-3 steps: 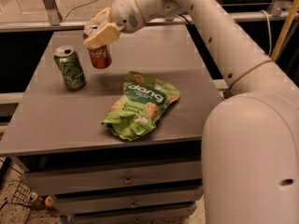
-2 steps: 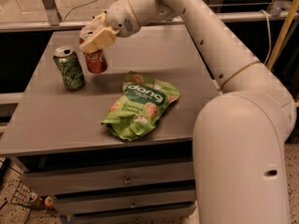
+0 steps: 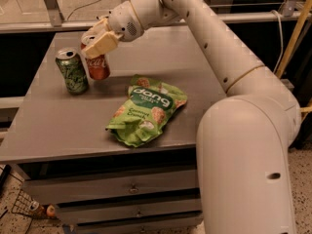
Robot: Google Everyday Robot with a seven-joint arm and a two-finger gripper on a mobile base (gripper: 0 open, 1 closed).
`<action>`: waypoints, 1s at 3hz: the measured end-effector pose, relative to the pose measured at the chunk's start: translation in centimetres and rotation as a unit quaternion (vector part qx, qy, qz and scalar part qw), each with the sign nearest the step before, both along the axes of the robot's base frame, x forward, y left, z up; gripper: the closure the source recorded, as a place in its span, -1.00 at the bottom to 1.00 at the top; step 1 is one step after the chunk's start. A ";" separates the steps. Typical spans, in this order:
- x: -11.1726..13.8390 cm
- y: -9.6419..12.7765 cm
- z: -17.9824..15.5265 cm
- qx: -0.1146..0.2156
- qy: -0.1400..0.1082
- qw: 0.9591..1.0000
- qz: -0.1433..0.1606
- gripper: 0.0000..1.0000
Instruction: Move coke can near green can
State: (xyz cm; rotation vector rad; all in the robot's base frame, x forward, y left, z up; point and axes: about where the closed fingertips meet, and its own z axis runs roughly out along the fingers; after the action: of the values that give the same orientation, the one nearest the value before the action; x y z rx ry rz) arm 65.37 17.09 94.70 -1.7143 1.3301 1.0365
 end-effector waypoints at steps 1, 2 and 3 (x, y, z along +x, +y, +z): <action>0.0 0.1 -1.5 -0.003 0.015 1.000 -0.003 1.00; -0.1 0.5 -1.9 -0.004 0.018 1.000 -0.001 0.56; -0.2 0.7 -2.0 -0.004 0.019 1.000 0.001 0.10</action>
Offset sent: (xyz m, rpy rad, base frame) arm 0.0001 0.0011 -0.0152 -0.0069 0.0295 -0.0067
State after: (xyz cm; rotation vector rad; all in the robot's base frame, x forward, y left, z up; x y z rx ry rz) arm 65.22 17.84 92.73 -1.7100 1.3582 1.0709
